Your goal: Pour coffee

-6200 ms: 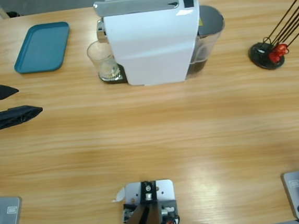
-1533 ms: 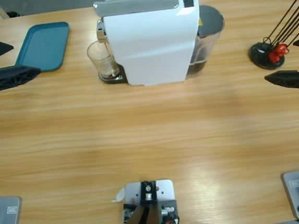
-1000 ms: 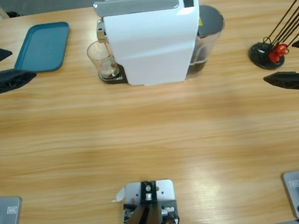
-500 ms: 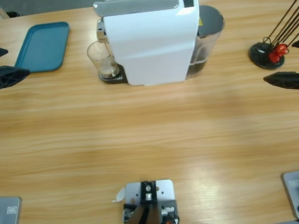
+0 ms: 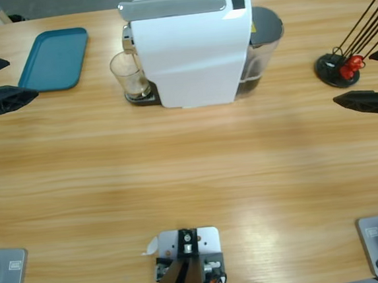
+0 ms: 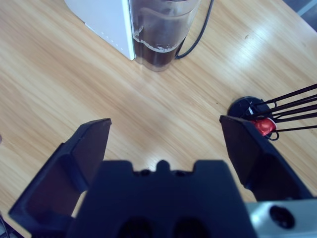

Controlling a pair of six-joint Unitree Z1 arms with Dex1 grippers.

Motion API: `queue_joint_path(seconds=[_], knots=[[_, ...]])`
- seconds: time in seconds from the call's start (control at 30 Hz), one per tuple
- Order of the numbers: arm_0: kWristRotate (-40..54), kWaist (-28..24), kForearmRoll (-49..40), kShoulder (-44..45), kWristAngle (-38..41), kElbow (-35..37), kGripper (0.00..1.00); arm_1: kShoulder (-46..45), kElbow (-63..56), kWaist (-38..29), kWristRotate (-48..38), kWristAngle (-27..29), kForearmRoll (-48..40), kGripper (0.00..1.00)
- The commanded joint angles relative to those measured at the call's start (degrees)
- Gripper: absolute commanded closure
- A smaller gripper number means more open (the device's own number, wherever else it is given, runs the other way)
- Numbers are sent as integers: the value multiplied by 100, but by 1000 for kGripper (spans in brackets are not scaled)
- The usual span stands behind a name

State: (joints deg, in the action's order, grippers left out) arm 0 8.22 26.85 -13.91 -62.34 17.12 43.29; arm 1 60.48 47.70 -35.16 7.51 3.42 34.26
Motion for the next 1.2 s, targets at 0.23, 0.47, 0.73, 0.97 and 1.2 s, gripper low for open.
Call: queue_joint_path(seconds=[0.23, 0.47, 0.73, 0.97, 1.2], knots=[[150, -66, -40, -259, 44, -200, 0, 8, -196, -37, 14, 4, -75, 0], [384, -66, 648, -400, -104, -697, 0, 16, -191, -37, 14, -8, -72, 0], [428, -136, 1586, -586, -484, -1251, 0, 22, -191, -35, 5, -8, -75, 0], [584, -139, 1808, -718, -774, -1353, 0, 48, -191, -37, -4, -8, -77, 0], [584, -141, 1905, -744, -807, -1439, 0, 50, -191, -40, -4, -8, -77, 0]])
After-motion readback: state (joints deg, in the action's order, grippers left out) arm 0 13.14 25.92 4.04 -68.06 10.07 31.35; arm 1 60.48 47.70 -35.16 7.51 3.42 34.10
